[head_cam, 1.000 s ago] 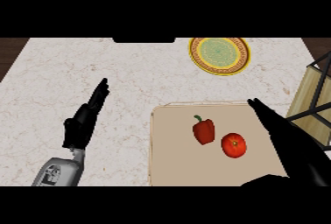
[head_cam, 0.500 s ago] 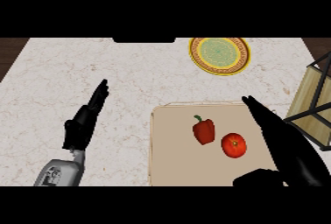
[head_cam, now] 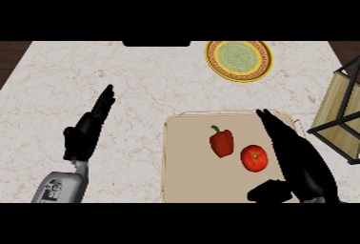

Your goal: Pick the tomato from the tray and place it in the tiered shelf

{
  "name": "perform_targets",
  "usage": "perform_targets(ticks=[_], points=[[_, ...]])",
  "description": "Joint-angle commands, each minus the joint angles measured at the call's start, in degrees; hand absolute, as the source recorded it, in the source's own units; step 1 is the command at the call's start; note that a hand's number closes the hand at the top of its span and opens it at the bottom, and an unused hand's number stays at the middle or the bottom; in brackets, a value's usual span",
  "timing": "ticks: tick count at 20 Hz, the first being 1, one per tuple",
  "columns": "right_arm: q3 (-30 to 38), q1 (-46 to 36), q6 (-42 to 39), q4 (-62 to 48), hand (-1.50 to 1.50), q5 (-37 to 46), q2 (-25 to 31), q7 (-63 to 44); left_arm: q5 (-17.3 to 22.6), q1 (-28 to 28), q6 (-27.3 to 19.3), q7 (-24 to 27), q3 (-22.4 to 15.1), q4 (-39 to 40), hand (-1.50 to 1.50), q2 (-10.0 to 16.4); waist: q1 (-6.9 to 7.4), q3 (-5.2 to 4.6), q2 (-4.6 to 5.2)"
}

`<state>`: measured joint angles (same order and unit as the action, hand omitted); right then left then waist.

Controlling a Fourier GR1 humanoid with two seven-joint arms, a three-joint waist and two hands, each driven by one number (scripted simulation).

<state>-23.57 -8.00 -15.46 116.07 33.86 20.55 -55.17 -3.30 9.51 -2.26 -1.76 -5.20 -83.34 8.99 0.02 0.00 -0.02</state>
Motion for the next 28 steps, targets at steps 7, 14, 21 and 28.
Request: perform_targets(ticks=[7, 14, 21, 28], points=[[2.1, 1.0, -4.7, -4.0, -1.50, 4.4, -3.9, 1.1, -1.7, 4.0, 0.7, 0.7, 2.5, 3.2, 0.00, -1.1, -0.13, 0.00, 0.03], [3.2, 2.9, -7.0, -4.1, -1.50, 8.5, -6.1, 2.3, -2.9, -1.1, 1.1, -1.3, 0.9, -2.5, 0.00, -2.9, -0.01, 0.00, -0.05], [7.0, 1.8, -2.1, -17.2, -1.50, 11.6, -6.6, 13.5, -2.0, -0.9, 3.7, 3.0, 3.8, 1.1, 0.00, -1.6, 0.12, 0.01, 0.06], [5.5, 5.8, -2.6, -14.1, -1.50, 14.6, -9.8, 14.1, -5.2, -4.6, 2.3, -3.2, 0.4, -8.4, 0.00, -3.8, 0.08, 0.01, -0.05]])
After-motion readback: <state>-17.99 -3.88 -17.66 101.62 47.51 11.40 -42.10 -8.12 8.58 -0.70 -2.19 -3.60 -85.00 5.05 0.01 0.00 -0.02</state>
